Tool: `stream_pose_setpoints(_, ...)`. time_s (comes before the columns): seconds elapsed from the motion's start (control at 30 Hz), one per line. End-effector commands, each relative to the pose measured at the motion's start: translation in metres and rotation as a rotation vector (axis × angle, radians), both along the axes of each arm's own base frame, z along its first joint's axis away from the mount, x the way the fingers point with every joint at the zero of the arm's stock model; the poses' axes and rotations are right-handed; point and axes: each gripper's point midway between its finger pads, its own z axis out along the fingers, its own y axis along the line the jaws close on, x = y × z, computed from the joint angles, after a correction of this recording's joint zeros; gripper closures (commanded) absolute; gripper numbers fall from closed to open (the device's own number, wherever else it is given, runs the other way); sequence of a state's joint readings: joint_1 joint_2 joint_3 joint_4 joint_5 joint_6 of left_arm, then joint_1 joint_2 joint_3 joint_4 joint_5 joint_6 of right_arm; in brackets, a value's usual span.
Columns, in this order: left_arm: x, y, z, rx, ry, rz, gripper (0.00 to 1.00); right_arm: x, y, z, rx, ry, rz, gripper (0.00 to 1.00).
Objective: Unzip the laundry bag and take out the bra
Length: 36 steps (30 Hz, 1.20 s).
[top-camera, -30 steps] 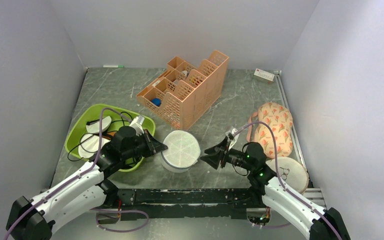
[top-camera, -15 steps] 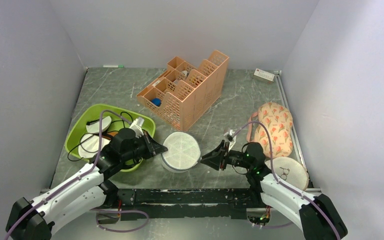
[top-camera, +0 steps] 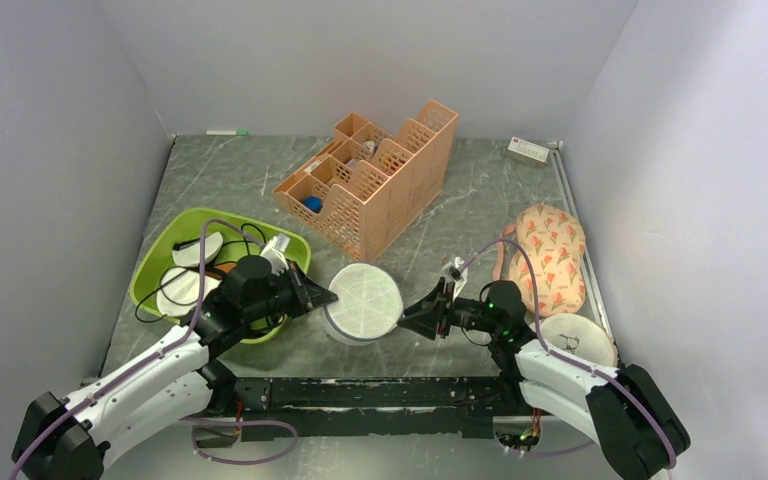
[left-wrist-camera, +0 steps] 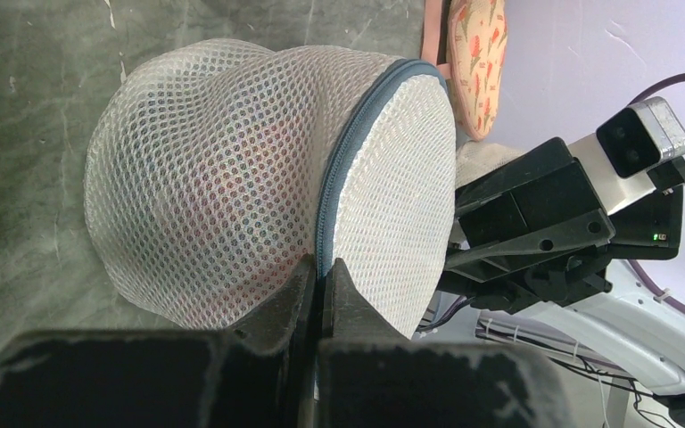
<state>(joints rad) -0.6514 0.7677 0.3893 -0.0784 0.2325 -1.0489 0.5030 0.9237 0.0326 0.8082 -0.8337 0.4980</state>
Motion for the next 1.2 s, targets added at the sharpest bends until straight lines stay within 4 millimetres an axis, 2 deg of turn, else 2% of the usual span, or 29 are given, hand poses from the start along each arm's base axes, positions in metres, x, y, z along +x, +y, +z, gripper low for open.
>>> stream_pose_setpoints(0.0,-0.001,-0.003,0.005,-0.033,-0.013,-0.015,0.93,0.012,0.002,0.013,0.019,-0.050,-0.024,0.66)
stream_pose_setpoints(0.17,-0.001,-0.002,0.006,-0.026,-0.017,-0.021,0.93,0.012,0.003,0.012,0.024,-0.042,-0.021,0.64)
stream_pose_setpoints(0.27,-0.001,-0.002,0.007,-0.030,-0.019,-0.016,0.93,0.009,0.004,0.011,0.028,-0.037,-0.004,0.67)
stream_pose_setpoints(0.33,-0.001,-0.001,0.006,-0.027,-0.021,-0.012,0.93,0.007,0.004,0.012,0.032,-0.039,0.002,0.71)
stream_pose_setpoints(0.43,-0.001,0.001,0.005,-0.018,-0.023,-0.007,0.93,0.007,0.003,0.011,0.030,-0.034,-0.004,0.89)
stream_pose_setpoints(0.47,-0.001,0.001,0.005,-0.015,-0.026,-0.007,0.93,0.007,0.003,0.010,0.028,-0.032,-0.007,0.92)
stream_pose_setpoints(0.63,-0.001,0.004,0.007,-0.004,-0.034,0.001,0.93,0.008,0.001,0.010,0.026,-0.038,-0.019,0.96)
stream_pose_setpoints(0.7,0.000,0.006,0.007,0.005,-0.036,0.007,0.93,0.007,0.001,0.011,0.027,-0.043,-0.017,0.95)
stream_pose_setpoints(0.8,0.000,0.006,0.008,0.009,-0.042,0.008,0.93,0.005,0.001,0.012,0.032,-0.045,-0.012,0.87)
stream_pose_setpoints(1.17,0.005,0.005,0.017,-0.006,-0.063,0.017,0.93,-0.001,0.003,0.010,0.041,-0.023,0.024,0.81)
